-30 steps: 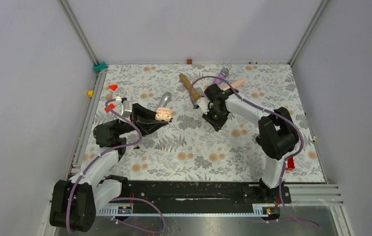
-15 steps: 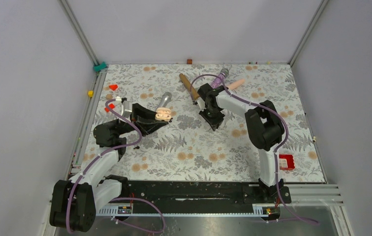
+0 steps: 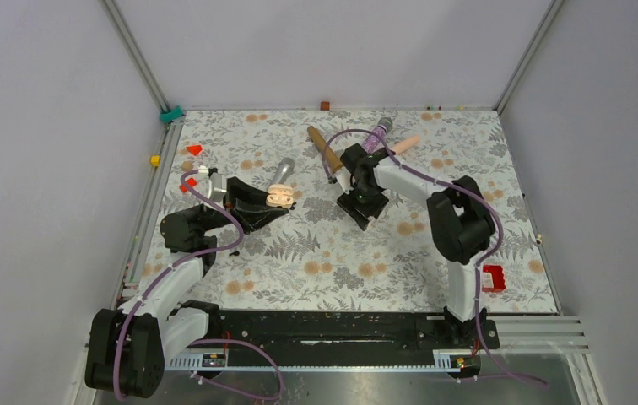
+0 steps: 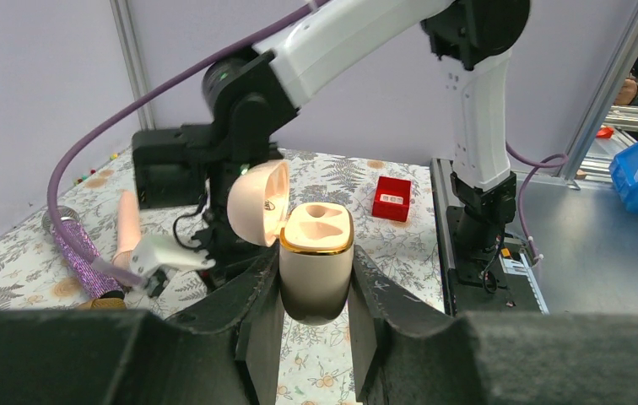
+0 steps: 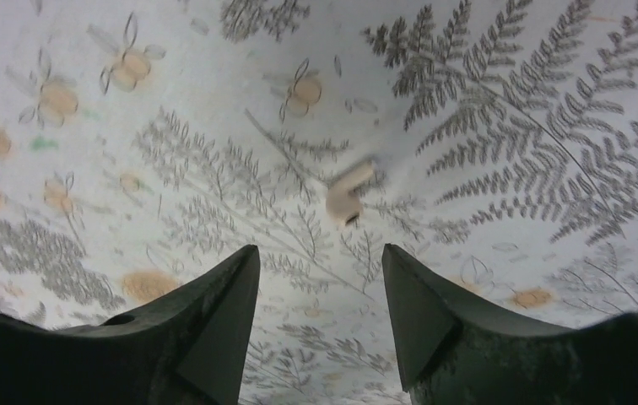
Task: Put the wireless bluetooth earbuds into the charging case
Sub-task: Place the earbud at the center of the board, then pick up the earbud from the center of the board.
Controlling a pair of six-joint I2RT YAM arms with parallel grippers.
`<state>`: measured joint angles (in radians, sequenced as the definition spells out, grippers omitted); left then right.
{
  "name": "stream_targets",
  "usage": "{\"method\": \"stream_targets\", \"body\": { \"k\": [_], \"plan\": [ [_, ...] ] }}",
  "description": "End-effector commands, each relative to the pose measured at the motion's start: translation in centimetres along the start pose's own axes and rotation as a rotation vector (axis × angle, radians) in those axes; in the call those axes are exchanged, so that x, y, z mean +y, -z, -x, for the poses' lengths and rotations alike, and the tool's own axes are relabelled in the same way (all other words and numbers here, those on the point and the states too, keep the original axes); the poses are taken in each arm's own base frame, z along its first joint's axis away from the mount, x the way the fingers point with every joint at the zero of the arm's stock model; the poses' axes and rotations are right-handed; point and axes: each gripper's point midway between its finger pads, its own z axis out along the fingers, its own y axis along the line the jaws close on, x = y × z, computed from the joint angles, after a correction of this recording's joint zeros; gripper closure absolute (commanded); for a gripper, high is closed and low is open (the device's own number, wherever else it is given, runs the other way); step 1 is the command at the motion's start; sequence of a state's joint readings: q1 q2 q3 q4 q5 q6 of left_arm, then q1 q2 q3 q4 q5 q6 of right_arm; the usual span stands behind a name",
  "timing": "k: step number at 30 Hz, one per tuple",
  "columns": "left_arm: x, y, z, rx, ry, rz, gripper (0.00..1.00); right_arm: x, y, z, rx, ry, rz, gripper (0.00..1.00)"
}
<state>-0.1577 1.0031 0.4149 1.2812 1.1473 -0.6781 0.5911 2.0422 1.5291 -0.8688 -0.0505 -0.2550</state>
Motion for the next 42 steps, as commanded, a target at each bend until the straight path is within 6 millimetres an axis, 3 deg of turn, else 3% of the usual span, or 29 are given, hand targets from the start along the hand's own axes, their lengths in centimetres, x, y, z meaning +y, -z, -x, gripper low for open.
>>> {"method": "stream_targets", "body": {
  "k": [1,4,8,14,18,23,28,32,42],
  "plan": [
    [-0.5,-0.2,1.2,-0.019,-0.079,-0.026,0.95,0.1,4.8,0.6,-0.183,0.264,-0.027,0.37],
    [-0.5,-0.3,1.2,-0.02,-0.082,-0.026,0.95,-1.1,5.5,0.4,-0.277,0.491,-0.121,0.39],
    [-0.5,-0.3,1.3,-0.019,-0.08,-0.025,0.95,-1.7,4.1,-0.6,-0.337,0.846,-0.213,0.42],
    [-0.5,-0.3,1.3,-0.016,-0.091,-0.027,0.95,-1.1,3.7,0.7,-0.368,1.043,-0.205,0.52],
    [-0.7,-0.2,1.4,-0.013,-0.112,-0.027,0.95,-0.6,3.0,1.8,-0.391,1.179,-0.216,0.5],
    [-0.6,-0.1,1.3,-0.008,-0.122,-0.022,0.95,-0.2,1.3,1.4,-0.326,1.369,-0.239,0.48],
    [-0.5,-0.2,1.2,-0.006,-0.119,-0.023,0.95,0.1,0.6,1.6,-0.292,1.467,-0.258,0.46],
    [-0.6,-0.2,1.2,-0.005,-0.12,-0.023,0.95,0.1,0.1,0.1,-0.21,1.589,-0.211,0.46],
    [-0.6,-0.1,1.2,-0.006,-0.121,-0.022,0.95,-0.8,-0.7,0.3,-0.141,1.645,-0.253,0.51]
  ]
}}
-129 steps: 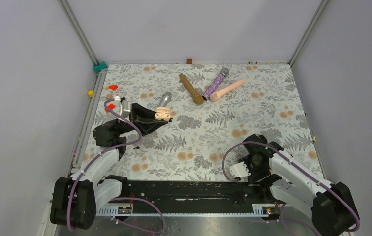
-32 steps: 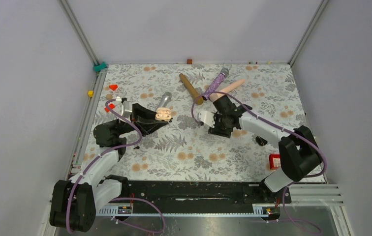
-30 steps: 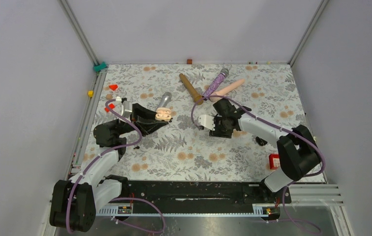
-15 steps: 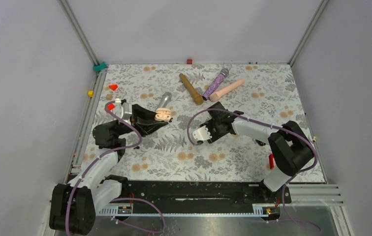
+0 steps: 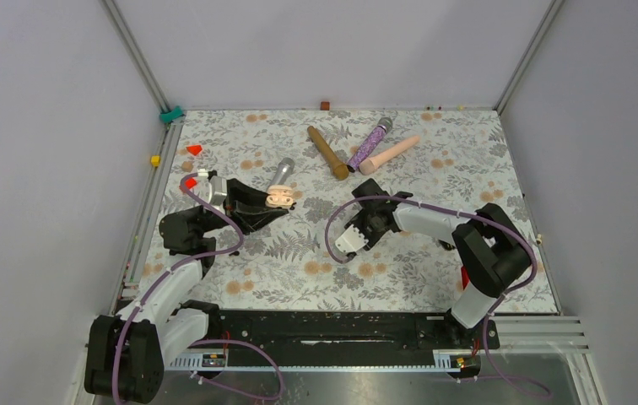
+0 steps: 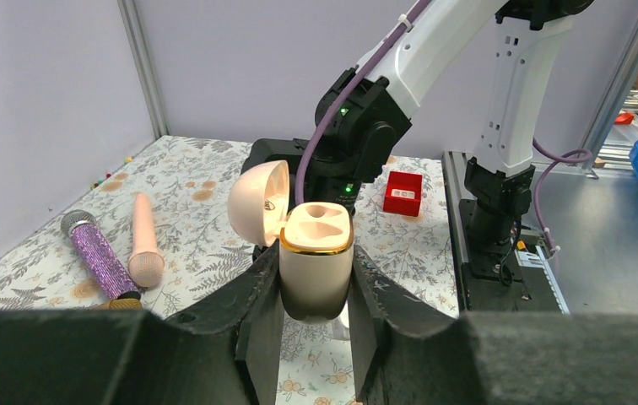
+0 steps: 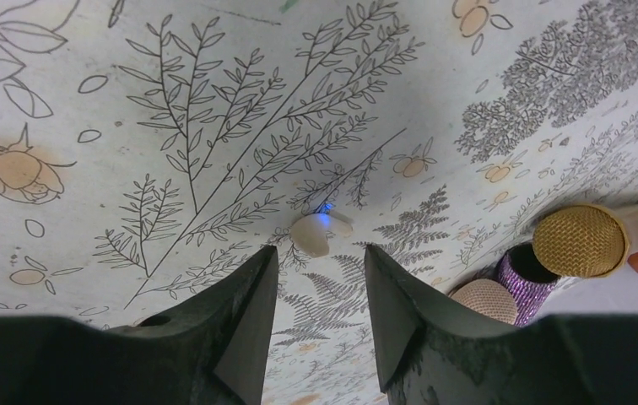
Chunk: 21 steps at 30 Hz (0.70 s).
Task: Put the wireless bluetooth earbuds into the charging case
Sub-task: Pick up the earbud from the center of the board.
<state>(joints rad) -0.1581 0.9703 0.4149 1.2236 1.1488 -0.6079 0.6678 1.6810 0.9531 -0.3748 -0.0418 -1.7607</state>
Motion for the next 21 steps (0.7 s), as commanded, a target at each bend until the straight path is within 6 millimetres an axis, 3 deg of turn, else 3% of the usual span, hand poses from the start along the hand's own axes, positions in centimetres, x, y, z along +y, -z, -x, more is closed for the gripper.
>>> {"method": "stream_targets", "body": {
  "k": [1,11,16,21],
  "plan": [
    [-0.5,-0.2,1.2,-0.015,-0.074,-0.027,0.95,0.3,-0.5,-0.1,0.023,0.076,0.029,0.52],
    [-0.4,-0.2,1.1,-0.013,-0.07,-0.027,0.95,0.6,-1.8,0.7,0.017,0.106,0.046,0.7],
    [-0.4,-0.2,1.0,-0.012,-0.069,-0.026,0.95,0.7,-2.3,0.0,0.059,0.1,0.055,0.79],
    [-0.3,-0.2,0.9,-0.011,-0.063,-0.024,0.95,-0.7,-1.1,0.5,0.033,0.016,0.004,0.85]
  ]
}}
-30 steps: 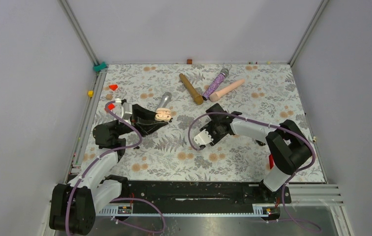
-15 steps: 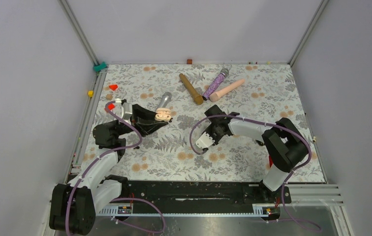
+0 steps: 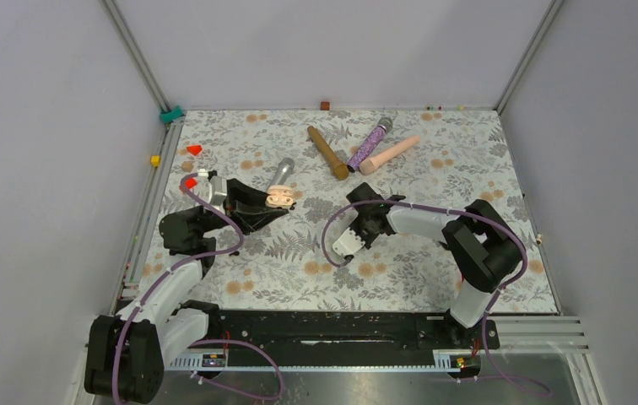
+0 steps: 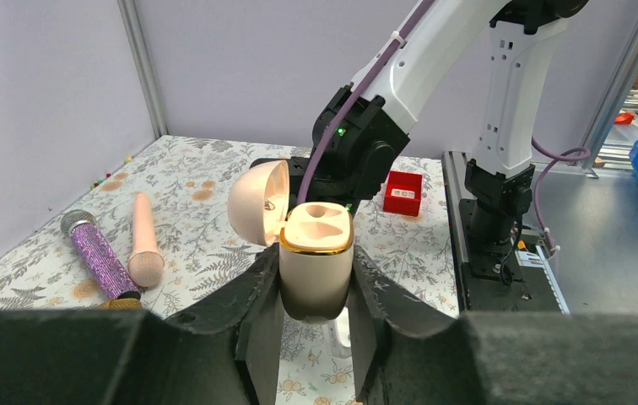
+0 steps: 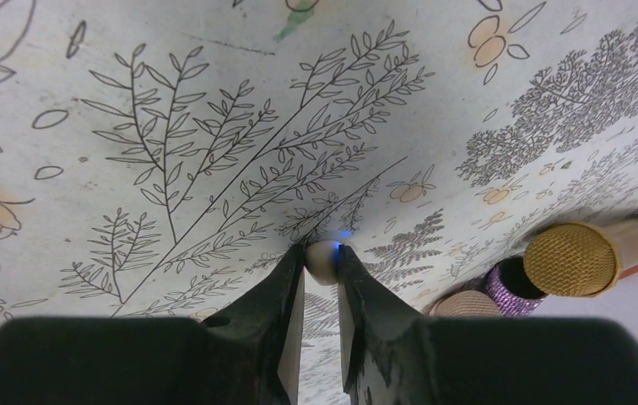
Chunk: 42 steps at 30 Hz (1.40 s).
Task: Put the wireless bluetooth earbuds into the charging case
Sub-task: Pick up the earbud from the center of the board, then place the earbud in the charging case.
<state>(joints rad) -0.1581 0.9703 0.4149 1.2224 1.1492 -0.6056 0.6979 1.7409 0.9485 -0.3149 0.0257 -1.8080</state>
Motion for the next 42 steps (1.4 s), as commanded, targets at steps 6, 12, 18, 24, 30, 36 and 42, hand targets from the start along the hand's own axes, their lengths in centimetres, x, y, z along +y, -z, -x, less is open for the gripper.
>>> {"method": "stream_targets", "body": {
  "k": [6,12,18,24,30,36,42],
  "plan": [
    [-0.2,-0.3,0.7,-0.012,-0.05,-0.025,0.95,-4.9,6.4,2.4,-0.202,-0.403,-0.127,0.87],
    [-0.1,-1.0,0.3,-0.006,-0.046,-0.029,0.95,-8.4,14.7,4.0,-0.554,-0.788,-0.239,0.87],
    [0.7,-2.7,-1.3,0.11,-0.074,-0.032,0.95,-10.4,22.2,4.2,-0.845,-1.038,-0.322,0.87],
    [2.8,-5.1,-2.8,0.287,-0.089,-0.041,1.0,-12.1,29.3,4.6,-1.177,-1.218,-0.375,0.86],
    [2.7,-7.4,-3.3,0.314,-0.085,-0.082,1.0,-13.6,36.0,4.5,-1.511,-1.292,-0.423,0.86],
    [1.3,-8.8,-4.2,0.329,-0.028,-0.122,1.0,-14.3,40.5,5.0,-1.854,-1.336,-0.37,0.86],
    [1.0,-9.7,-2.7,0.258,0.06,-0.11,1.0,-13.5,39.4,4.6,-1.889,-1.391,-0.425,0.85]
  ]
}}
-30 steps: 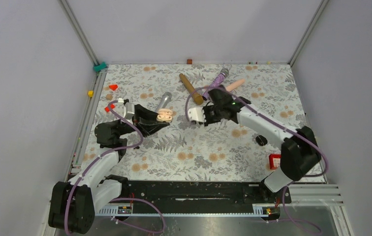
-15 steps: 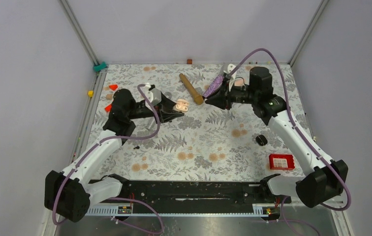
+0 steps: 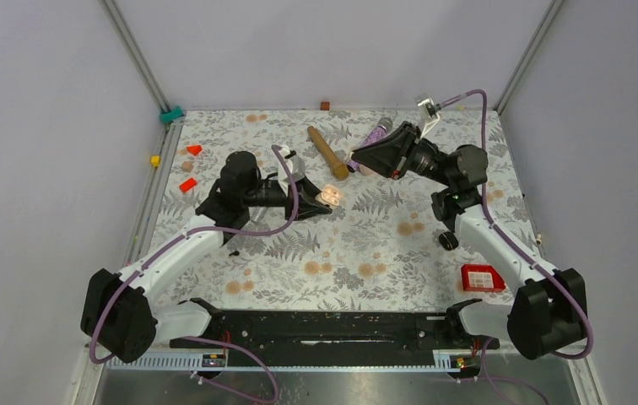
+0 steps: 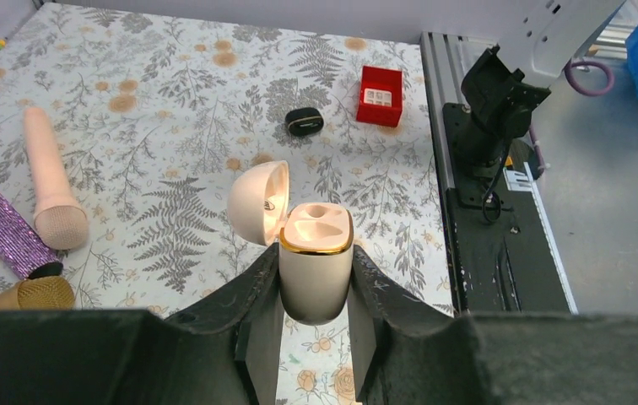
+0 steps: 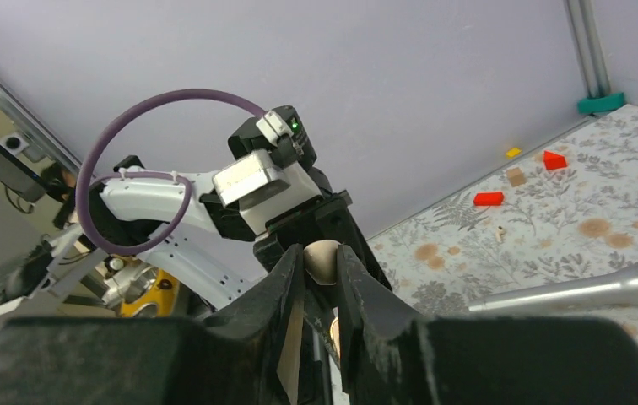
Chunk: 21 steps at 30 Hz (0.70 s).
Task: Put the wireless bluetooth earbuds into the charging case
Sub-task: Place the earbud in the charging case.
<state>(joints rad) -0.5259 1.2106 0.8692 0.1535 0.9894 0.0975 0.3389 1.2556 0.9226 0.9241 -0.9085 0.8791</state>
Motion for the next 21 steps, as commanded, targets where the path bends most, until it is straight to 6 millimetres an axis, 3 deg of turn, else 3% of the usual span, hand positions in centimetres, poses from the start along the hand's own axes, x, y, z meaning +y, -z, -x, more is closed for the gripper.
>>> {"method": "stream_targets", "body": {
  "k": [1,9,15,21],
  "plan": [
    [0.2,-0.1,4.2,-0.111,-0.015,0.012,1.0,3.1,0.6,1.7,-0.101,0.005,0.082,0.85],
    [0.2,-0.4,5.1,-0.159,0.033,0.004,1.0,3.6,1.7,-0.6,-0.099,0.006,0.06,0.84],
    [0.3,-0.4,5.3,-0.175,0.052,0.01,1.0,4.4,0.6,-2.1,-0.079,-0.023,0.086,0.83],
    [0.1,-0.3,5.3,-0.184,0.037,0.005,1.0,3.8,-0.3,-3.1,-0.068,-0.055,0.083,0.83]
  ]
}}
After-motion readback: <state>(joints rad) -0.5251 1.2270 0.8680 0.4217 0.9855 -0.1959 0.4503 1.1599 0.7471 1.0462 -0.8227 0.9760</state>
